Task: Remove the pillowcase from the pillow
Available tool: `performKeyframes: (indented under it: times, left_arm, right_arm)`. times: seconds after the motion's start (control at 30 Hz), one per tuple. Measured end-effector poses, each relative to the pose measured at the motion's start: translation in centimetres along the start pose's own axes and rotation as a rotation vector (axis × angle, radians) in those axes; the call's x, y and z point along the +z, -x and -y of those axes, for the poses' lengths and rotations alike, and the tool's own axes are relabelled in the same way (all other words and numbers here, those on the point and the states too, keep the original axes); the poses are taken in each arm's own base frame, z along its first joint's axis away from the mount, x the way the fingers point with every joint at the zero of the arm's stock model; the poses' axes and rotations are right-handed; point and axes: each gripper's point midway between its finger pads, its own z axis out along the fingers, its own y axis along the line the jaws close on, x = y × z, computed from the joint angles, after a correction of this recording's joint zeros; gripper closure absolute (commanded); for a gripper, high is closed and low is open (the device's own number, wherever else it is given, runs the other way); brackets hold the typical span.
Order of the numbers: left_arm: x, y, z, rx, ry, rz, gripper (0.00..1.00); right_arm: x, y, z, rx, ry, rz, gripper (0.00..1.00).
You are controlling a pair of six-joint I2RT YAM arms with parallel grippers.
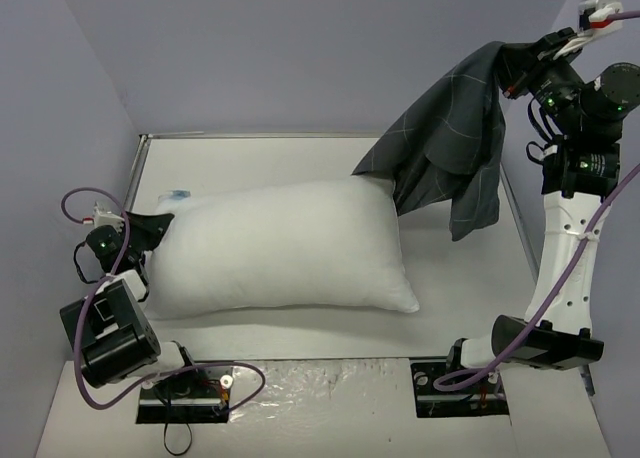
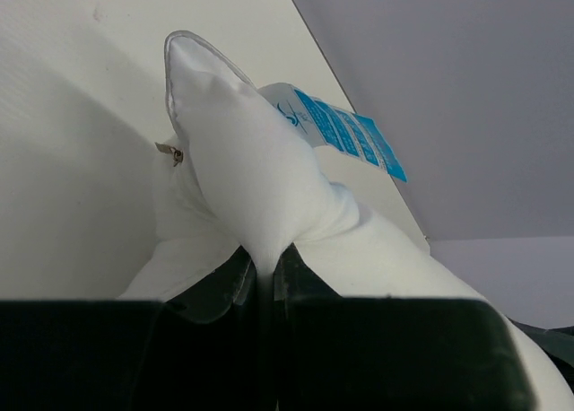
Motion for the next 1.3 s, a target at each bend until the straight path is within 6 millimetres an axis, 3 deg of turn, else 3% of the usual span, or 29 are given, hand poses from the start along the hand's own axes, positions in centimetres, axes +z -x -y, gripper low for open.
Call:
performKeyframes:
  times: [0.07, 0.27, 0.63, 0.73, 0.8, 0.9, 1.0, 1.17, 1.3]
  left_arm:
    - [0.1, 0.0, 0.1, 0.001, -0.006, -0.005, 0.98]
    - [0.4, 0.1, 0.1, 0.001, -0.006, -0.01, 0.98]
    - [1.6, -0.3, 1.2, 0.016, -0.03, -0.044, 0.98]
    - [2.0, -0.4, 1.3, 0.018, -0.029, -0.047, 0.98]
    - [2.2, -0.3, 1.3, 0.019, -0.026, -0.045, 0.98]
    - [2.4, -0.2, 1.4, 0.012, -0.019, -0.04, 0.98]
    - [2.3, -0.1, 1.3, -0.025, 0.011, -0.028, 0.98]
    - [1.6, 1.5, 1.6, -0.095, 0.078, 0.064, 0.98]
    - [1.7, 2.7, 2.6, -0.123, 0.095, 0.108, 0.94]
  right_arm:
    - [0.3, 0.3, 0.6, 0.006, -0.019, 0.007, 1.0]
    - [1.4, 5.4, 0.2, 0.001, -0.005, 0.137, 1.0]
    - [1.2, 10.3, -0.9, 0.006, 0.021, 0.323, 1.0]
    - [1.2, 10.8, -1.1, -0.005, 0.024, 0.348, 1.0]
    - [1.2, 10.0, -0.9, -0.009, 0.015, 0.337, 1.0]
    - [1.5, 6.8, -0.1, -0.007, -0.025, 0.269, 1.0]
    - [1.5, 0.6, 1.0, 0.017, -0.1, 0.139, 1.0]
    - [-0.6, -13.4, 2.7, 0.096, -0.242, -0.166, 1.0]
    - [-4.1, -24.6, 3.3, 0.113, -0.311, -0.415, 1.0]
